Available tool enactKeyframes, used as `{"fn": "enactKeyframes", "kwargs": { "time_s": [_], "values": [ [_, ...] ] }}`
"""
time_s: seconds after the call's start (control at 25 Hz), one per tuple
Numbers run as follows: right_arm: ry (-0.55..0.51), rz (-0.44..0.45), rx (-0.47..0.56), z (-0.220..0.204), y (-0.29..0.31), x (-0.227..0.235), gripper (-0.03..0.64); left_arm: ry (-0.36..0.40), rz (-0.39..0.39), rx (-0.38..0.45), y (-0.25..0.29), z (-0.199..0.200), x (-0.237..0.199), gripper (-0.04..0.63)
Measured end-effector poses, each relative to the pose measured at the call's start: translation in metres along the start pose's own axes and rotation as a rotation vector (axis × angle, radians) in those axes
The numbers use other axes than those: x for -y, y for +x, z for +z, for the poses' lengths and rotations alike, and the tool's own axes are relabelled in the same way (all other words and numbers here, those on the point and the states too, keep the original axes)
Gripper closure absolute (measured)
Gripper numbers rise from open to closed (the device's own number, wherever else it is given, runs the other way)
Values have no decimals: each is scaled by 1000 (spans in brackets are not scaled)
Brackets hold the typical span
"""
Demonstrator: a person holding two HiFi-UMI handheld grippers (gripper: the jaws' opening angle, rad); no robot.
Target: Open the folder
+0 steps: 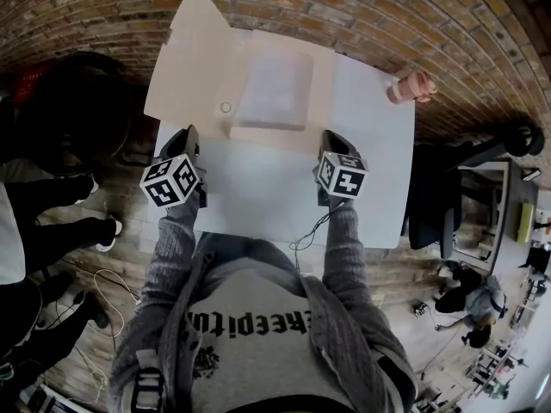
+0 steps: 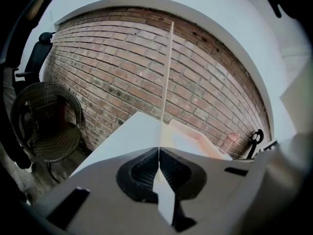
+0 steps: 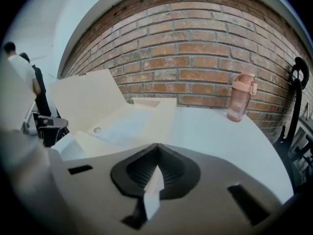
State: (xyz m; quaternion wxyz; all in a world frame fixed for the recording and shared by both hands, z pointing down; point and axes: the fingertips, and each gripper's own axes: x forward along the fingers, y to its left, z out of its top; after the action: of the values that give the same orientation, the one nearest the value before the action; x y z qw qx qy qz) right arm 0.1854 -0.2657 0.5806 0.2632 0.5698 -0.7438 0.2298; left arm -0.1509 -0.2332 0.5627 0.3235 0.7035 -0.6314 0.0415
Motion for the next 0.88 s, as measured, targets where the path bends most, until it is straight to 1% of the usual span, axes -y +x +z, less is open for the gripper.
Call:
{"fn": "enactKeyframes", "kwargs": {
  "time_s": [0.2, 0.44, 0.64, 0.72, 0.88],
  "values": [
    [3, 4, 73, 12, -15, -8, 614, 36, -46, 19, -4, 7, 15, 583],
    [16, 46, 135, 20, -38, -21, 614, 83, -116, 38, -11, 11, 42, 581],
    [13, 64, 182, 26, -57, -29, 614, 120, -161, 51, -21, 14, 59, 581],
    [16, 68, 204, 29, -65, -31, 614, 126, -176, 61, -28, 15, 66, 581],
    [16, 68, 252, 36, -82, -33, 614, 113, -193, 88, -41, 18, 74, 581]
  ]
}}
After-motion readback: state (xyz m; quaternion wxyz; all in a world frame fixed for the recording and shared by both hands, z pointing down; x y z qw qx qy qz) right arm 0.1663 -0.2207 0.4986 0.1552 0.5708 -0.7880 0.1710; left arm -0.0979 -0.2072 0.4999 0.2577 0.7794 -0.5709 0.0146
